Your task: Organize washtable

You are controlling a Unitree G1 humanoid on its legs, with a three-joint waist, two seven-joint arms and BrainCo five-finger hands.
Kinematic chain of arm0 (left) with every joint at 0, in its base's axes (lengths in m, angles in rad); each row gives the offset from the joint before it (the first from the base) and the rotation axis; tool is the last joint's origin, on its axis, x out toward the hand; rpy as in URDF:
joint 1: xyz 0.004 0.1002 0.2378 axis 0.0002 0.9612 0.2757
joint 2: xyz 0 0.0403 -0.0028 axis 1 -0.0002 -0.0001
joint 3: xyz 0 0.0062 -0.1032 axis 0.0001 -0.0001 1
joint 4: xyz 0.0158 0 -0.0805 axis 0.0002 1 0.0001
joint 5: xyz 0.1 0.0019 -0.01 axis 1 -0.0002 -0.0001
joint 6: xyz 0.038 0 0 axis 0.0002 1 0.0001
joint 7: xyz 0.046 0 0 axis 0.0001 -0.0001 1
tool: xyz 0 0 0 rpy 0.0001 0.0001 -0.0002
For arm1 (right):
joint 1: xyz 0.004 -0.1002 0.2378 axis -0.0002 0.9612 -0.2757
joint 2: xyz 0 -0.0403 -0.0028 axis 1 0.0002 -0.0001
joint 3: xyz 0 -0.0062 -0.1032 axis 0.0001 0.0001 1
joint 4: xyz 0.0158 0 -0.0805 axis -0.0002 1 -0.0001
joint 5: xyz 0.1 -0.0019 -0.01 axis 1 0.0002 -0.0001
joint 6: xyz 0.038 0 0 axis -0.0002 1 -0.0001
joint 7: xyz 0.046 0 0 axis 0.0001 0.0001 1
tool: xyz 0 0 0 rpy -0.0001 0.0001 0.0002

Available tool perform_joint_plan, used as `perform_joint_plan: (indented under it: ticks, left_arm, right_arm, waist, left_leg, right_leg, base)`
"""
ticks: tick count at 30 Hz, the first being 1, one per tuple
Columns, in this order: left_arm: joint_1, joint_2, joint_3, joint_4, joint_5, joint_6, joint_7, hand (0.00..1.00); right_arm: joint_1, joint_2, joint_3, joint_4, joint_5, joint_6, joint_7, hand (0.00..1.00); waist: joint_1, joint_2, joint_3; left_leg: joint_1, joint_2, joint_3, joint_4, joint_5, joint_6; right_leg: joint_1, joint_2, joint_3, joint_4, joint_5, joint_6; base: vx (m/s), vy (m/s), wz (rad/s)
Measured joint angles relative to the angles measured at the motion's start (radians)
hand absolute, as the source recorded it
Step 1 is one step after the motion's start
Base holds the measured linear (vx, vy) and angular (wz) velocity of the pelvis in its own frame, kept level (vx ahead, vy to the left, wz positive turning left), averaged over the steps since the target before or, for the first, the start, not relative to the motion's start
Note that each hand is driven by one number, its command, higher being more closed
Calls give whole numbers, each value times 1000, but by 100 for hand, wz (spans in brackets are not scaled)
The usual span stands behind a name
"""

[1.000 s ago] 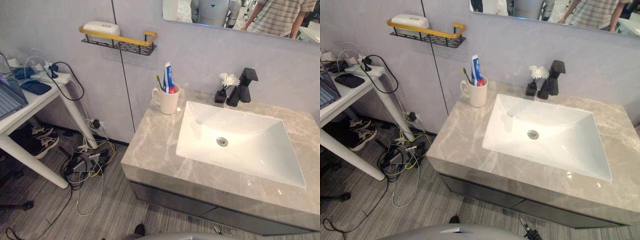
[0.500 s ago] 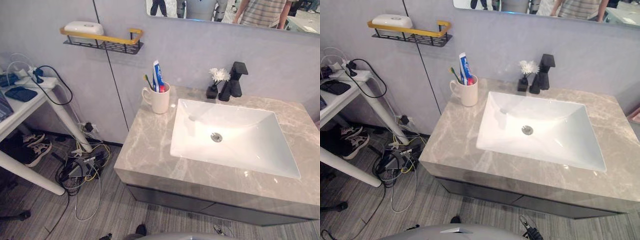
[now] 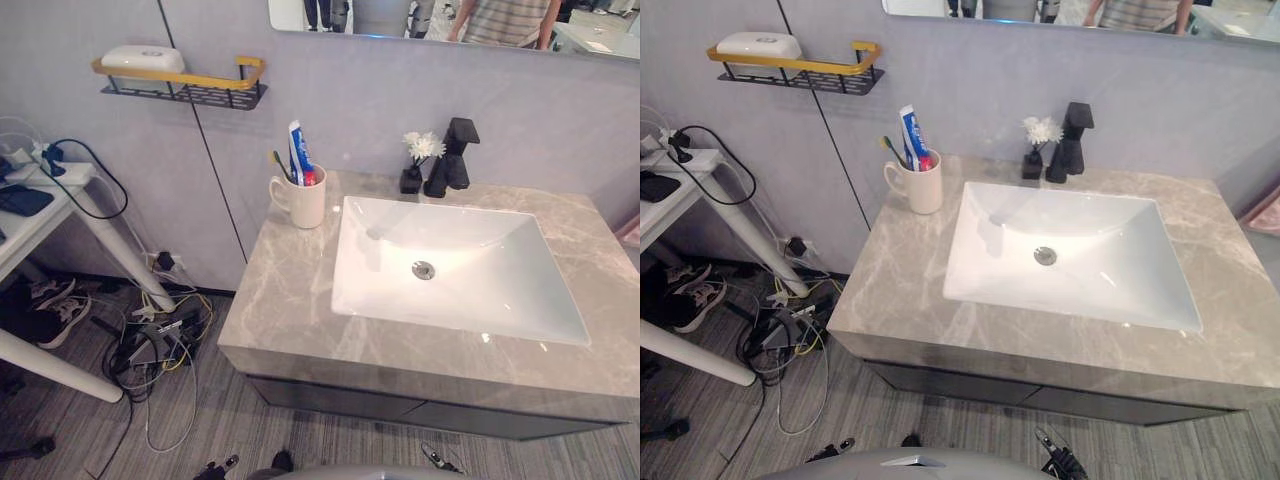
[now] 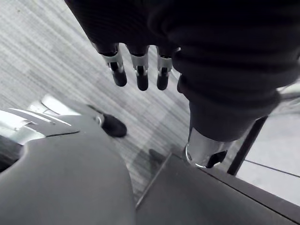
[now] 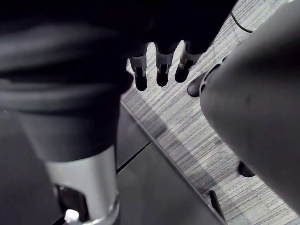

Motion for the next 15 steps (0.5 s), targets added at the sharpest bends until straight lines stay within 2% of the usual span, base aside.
perform_joint_plan:
  ticks: [11, 14, 15]
  left_arm:
    - [4, 9, -7, 35, -3, 1, 0, 0]
    - [2, 18, -68, 31, 0, -2, 2, 0]
    - [-4, 19, -86, 22, 3, -2, 4, 0]
  right_arm:
    - [-5, -18, 92, 0, -71, -1, 9, 0]
    - [-7, -30, 142, -7, -82, -4, 8, 0]
    - [-13, -38, 162, -17, -106, -7, 7, 0]
  waist:
    - [-7, 6, 5]
    - [-8, 16, 14]
    - [-10, 28, 24]
  left_leg:
    - [18, -3, -19, 0, 3, 1]
    - [0, -3, -51, 1, 9, -1]
    - [-29, -2, -74, 11, 24, -2]
  right_leg:
    - [24, -1, -13, 3, 1, 1]
    - [22, 3, -42, 5, -1, -1]
    - [-3, 5, -60, 25, -7, -6]
  base:
    - [-3, -1, 3]
    - [-34, -12, 30]
    - [-81, -1, 54]
